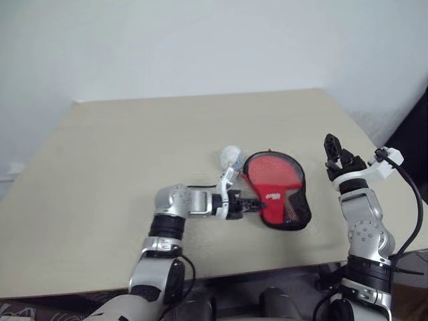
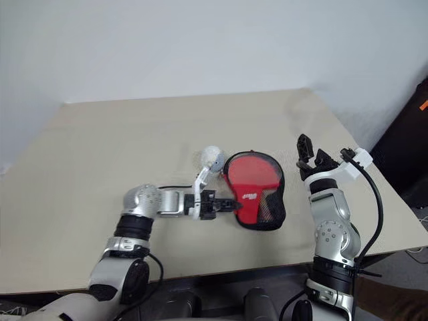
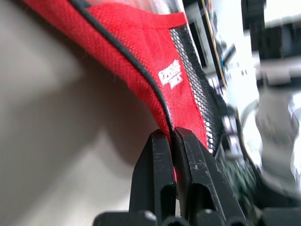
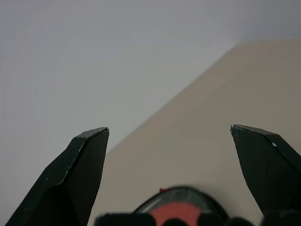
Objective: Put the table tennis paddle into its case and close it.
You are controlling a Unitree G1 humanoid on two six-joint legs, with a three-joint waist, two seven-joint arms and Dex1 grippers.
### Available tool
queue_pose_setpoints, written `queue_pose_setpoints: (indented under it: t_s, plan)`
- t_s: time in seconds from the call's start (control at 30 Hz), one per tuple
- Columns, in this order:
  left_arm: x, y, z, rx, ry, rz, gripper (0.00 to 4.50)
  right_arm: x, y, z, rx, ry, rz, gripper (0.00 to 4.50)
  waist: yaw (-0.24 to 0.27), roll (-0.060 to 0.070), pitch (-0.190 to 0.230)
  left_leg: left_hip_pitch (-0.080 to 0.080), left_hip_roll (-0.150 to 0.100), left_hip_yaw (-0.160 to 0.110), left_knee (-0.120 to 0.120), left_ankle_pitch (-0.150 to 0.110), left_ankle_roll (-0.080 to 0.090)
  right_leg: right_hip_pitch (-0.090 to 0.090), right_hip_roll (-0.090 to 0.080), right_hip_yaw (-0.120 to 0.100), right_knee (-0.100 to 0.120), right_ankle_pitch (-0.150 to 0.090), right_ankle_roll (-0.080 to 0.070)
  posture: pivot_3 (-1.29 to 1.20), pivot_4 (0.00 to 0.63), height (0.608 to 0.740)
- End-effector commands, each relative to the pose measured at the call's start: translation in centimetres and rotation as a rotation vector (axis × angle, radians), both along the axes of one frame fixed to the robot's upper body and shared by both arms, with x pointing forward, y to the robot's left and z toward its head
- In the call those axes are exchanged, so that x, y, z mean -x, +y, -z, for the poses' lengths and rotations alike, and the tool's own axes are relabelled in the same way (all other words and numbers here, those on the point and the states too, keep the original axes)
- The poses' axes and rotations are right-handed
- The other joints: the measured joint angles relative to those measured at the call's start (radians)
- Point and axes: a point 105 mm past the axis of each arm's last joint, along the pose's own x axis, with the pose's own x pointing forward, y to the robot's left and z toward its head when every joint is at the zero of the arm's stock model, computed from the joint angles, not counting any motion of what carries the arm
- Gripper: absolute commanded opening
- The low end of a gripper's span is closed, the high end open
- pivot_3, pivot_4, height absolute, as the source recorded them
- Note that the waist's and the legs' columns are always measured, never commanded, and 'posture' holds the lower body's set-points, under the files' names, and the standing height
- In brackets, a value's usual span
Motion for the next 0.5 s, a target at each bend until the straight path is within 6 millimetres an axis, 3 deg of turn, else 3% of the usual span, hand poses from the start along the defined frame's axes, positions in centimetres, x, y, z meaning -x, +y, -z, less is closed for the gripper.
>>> queue_pose_setpoints:
  t_s: [0.03,0.17,0.3,0.5]
  plan:
    - [1.3,1.4,-2.4,0.063,-0.021,0.043,0.02,0.0,0.1,-1.5,0.02,-0.042,-0.007,4.5,0.0,0.0,0.0,0.0,0.0,0.0,0.0,0.0,0.0,0.0,0.0,0.0,0.0,0.0,0.0,0.0,0.0,0.74]
    - [3.7,3.9,-3.7,0.123,-0.032,0.108,0.02,-0.1,0.3,-1.2,0.028,-0.023,-0.018,4.5,-0.005,0.0,0.0,0.002,0.0,0.0,0.001,0.0,0.0,0.001,0.0,0.0,0.001,0.0,0.0,0.0,0.0,0.74]
    - [4.6,5.6,-1.0,-0.033,0.078,0.076,0.02,-0.3,0.7,-0.7,0.046,0.011,-0.038,4.5,-0.005,0.0,0.0,0.004,0.001,0.0,0.001,0.0,0.0,0.002,0.0,0.0,0.003,0.0,-0.001,0.0,0.0,0.74]
    - [5.1,7.4,-0.4,-0.147,0.128,0.047,0.02,-0.5,0.8,-0.3,0.05,0.042,-0.06,4.5,-0.003,-0.001,0.0,0.003,0.001,-0.001,0.005,0.0,0.0,0.002,0.0,0.0,0.006,-0.001,-0.002,0.0,0.0,0.74]
